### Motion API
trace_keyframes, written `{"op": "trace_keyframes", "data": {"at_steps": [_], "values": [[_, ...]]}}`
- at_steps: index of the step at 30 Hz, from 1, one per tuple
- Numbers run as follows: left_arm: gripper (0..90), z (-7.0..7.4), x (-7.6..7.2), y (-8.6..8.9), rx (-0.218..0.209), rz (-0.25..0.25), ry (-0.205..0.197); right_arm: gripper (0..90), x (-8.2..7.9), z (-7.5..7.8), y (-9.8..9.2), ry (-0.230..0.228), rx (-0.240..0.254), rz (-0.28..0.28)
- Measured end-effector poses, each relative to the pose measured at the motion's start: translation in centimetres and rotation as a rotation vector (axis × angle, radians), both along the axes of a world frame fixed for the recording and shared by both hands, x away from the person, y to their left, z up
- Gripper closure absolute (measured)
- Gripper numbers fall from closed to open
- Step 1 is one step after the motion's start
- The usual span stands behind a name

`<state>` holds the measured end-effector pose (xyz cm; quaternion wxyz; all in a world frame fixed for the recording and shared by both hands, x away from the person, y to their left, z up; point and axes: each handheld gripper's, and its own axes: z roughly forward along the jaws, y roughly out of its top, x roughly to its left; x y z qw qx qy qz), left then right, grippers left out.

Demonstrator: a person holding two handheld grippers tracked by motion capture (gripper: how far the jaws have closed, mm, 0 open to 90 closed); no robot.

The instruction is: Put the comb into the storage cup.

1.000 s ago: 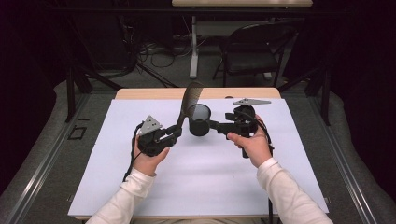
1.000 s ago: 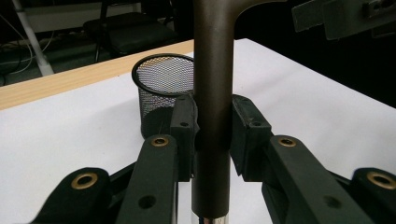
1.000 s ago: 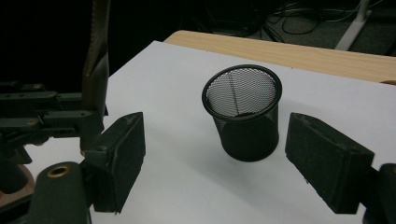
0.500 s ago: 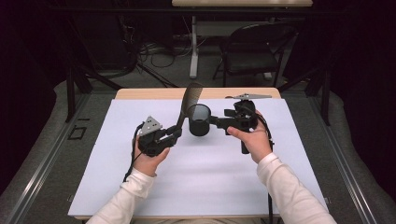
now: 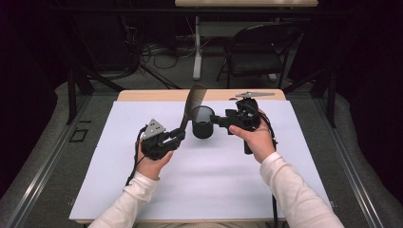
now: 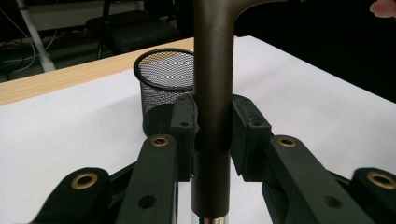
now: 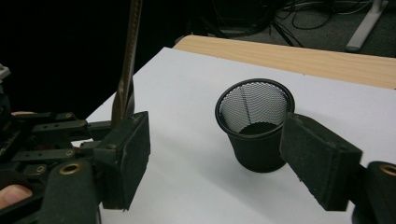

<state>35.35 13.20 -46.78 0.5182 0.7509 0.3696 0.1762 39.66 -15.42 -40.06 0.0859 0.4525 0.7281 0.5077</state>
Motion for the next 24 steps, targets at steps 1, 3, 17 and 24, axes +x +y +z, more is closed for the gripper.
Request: {"op": "trace_keyframes", "data": {"at_steps": [1, 3, 17, 24], "values": [[72.7, 0.0, 0.0, 0.0, 0.001, 0.002, 0.001, 27.4, 0.0, 0.0, 0.0, 0.005, 0.003, 0.007], [72.6, -0.1, 0.0, 0.0, 0.001, 0.002, 0.0, 28.1, 0.1, 0.1, 0.1, 0.003, 0.001, 0.008], [72.6, -0.4, -0.1, -0.1, 0.003, 0.006, -0.007, 32.0, 0.4, 1.0, 0.3, -0.009, 0.027, 0.026], [72.6, -0.7, -0.1, -0.3, 0.01, 0.007, -0.009, 33.7, 0.5, 1.2, 0.4, -0.008, 0.05, 0.034]]}}
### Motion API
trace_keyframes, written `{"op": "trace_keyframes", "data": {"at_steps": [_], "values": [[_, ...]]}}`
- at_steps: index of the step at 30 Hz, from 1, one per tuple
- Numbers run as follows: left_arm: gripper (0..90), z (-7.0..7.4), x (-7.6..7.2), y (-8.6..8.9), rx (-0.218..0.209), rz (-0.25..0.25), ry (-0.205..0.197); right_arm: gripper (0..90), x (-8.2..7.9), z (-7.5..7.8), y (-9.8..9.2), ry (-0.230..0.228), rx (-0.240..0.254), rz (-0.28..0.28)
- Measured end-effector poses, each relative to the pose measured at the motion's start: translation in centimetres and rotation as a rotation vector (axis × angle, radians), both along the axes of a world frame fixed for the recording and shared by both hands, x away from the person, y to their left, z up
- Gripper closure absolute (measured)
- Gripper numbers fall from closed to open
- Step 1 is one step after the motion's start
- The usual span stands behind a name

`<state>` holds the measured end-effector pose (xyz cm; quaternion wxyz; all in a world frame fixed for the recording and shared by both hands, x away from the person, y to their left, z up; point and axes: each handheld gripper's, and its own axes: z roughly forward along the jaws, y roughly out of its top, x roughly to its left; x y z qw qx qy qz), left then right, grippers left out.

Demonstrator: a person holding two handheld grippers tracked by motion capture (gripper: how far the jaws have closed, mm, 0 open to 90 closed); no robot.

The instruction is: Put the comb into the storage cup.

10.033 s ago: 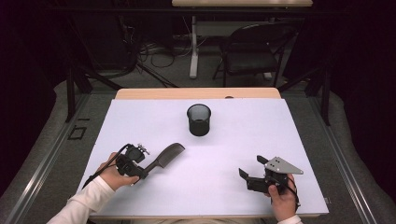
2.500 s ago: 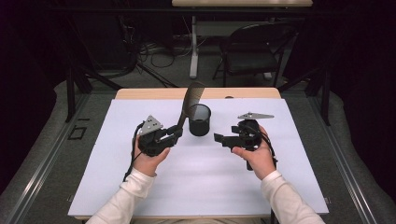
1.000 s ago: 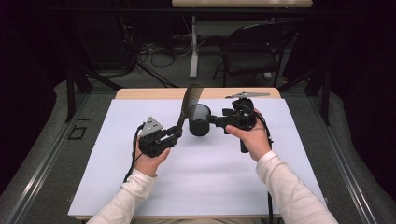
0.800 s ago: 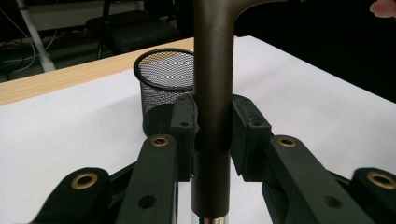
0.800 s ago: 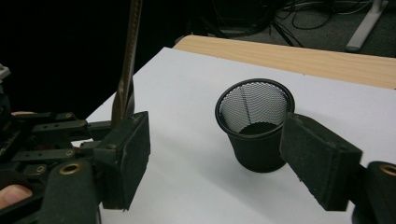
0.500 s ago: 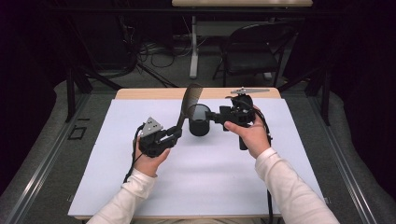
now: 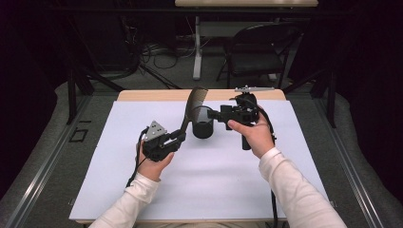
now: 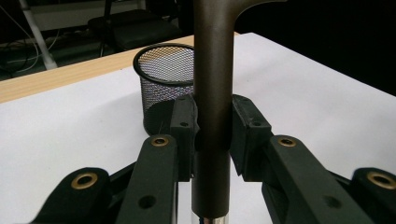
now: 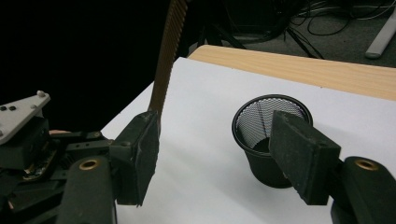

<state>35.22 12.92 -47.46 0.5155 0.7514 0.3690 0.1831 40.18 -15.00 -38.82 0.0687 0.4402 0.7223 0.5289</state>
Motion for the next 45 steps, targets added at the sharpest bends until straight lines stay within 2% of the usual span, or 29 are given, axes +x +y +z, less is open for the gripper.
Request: {"op": "trace_keyframes", "data": {"at_steps": [4, 9, 18, 21, 31, 45], "values": [[72.6, -0.1, 0.0, 0.0, 0.0, -0.001, -0.001, 35.0, 0.1, 0.2, 0.0, 0.002, 0.019, -0.003], [72.6, -0.3, -0.1, -0.2, 0.011, -0.005, 0.002, 38.9, 0.1, 0.6, 0.2, -0.006, 0.019, 0.009], [72.6, -0.7, -0.2, -0.6, 0.018, -0.015, 0.003, 45.6, 0.4, 0.6, 0.4, 0.018, 0.052, 0.043], [72.6, -0.8, -0.3, -0.7, 0.023, -0.017, 0.005, 49.5, 0.5, 0.5, 0.4, 0.017, 0.052, 0.04], [72.6, -1.3, -0.5, -1.3, 0.038, -0.035, 0.006, 52.7, 0.8, 0.4, 0.4, 0.016, 0.048, 0.037], [72.6, -1.5, -0.9, -1.8, 0.043, -0.053, 0.008, 59.7, 1.5, 0.3, 0.1, 0.04, 0.056, 0.033]]}}
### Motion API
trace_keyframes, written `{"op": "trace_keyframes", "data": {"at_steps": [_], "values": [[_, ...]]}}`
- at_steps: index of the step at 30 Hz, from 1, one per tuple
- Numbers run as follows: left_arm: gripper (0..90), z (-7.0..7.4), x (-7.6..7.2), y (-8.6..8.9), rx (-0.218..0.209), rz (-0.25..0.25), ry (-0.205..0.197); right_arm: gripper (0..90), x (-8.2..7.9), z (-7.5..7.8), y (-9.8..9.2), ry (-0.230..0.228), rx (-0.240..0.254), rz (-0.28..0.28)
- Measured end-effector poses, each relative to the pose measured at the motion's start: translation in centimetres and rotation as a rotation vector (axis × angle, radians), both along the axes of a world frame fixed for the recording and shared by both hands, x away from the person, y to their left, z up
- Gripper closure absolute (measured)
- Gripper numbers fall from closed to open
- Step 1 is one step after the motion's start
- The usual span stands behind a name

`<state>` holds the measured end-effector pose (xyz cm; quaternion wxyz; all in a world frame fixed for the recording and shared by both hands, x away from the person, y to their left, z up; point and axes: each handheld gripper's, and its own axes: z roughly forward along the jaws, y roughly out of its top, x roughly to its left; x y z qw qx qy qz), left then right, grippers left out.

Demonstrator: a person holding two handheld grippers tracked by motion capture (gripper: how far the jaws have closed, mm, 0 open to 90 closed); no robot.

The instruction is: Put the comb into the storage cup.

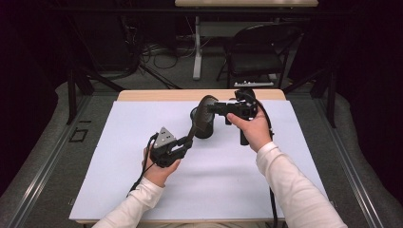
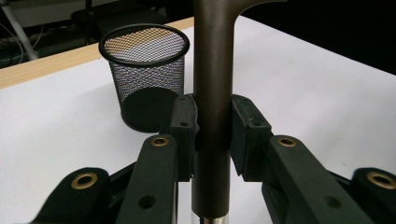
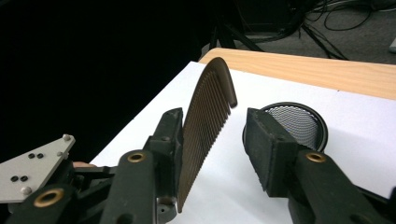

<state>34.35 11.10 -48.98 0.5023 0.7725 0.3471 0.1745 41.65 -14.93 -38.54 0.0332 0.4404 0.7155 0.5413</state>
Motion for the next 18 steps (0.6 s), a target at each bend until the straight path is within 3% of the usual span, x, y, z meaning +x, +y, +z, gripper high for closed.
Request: {"op": "trace_keyframes", "data": {"at_steps": [18], "values": [[72.6, -0.21, -0.41, -0.62, 0.011, -0.026, -0.002, 69.3, 0.27, -0.09, -0.34, 0.035, 0.013, 0.01]]}}
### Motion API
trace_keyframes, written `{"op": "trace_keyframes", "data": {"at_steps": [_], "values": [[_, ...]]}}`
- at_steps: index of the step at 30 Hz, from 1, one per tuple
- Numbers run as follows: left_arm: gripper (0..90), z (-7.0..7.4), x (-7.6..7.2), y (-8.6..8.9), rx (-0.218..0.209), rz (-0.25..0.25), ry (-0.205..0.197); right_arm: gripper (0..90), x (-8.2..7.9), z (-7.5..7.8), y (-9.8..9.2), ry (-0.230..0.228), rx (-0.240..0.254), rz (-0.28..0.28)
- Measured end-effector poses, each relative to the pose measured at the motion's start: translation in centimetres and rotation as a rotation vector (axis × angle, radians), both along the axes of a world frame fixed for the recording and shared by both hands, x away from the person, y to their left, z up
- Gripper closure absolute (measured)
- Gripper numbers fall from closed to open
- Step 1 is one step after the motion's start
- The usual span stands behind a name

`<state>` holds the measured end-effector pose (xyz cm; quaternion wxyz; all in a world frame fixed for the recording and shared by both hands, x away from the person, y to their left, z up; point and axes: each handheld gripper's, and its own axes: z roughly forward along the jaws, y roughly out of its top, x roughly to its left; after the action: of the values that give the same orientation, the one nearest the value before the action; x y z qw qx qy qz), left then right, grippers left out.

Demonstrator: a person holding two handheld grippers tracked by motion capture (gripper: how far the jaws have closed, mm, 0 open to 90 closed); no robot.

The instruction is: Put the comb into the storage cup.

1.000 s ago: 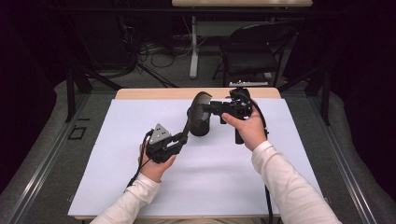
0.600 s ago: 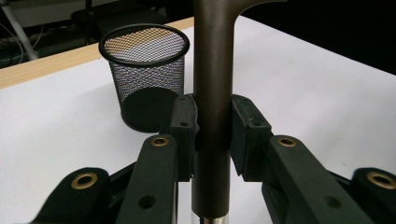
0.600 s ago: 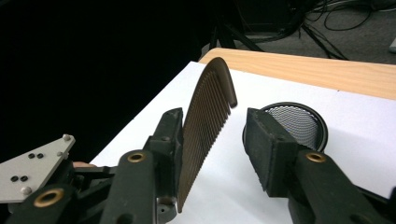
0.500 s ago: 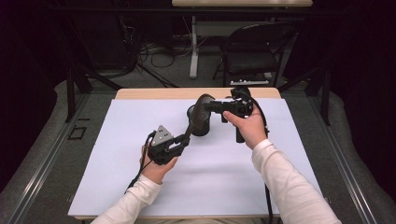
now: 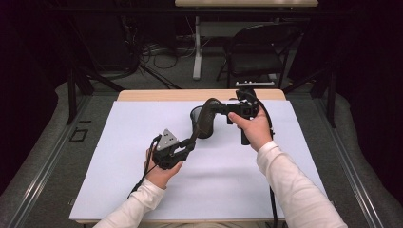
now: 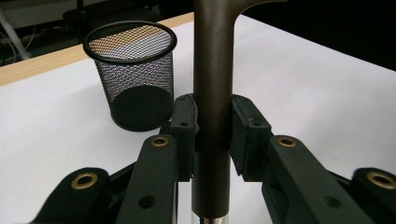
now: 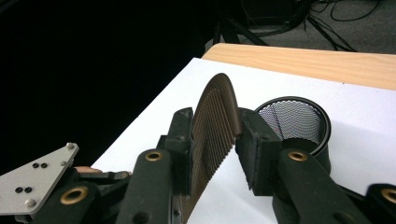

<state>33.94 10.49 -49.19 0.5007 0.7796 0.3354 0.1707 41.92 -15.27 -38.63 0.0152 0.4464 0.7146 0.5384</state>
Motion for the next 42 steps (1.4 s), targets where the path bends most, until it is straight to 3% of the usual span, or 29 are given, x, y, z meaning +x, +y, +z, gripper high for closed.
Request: {"op": "trace_keyframes", "data": {"at_steps": [24, 42], "values": [[72.6, 0.04, -0.26, -0.29, 0.0, -0.011, -0.005, 80.1, 0.25, -0.14, -0.01, 0.087, 0.044, 0.003], [72.6, 0.05, -0.28, -0.28, 0.001, -0.014, -0.007, 84.5, 0.4, -0.23, -0.04, 0.124, 0.078, 0.006]]}}
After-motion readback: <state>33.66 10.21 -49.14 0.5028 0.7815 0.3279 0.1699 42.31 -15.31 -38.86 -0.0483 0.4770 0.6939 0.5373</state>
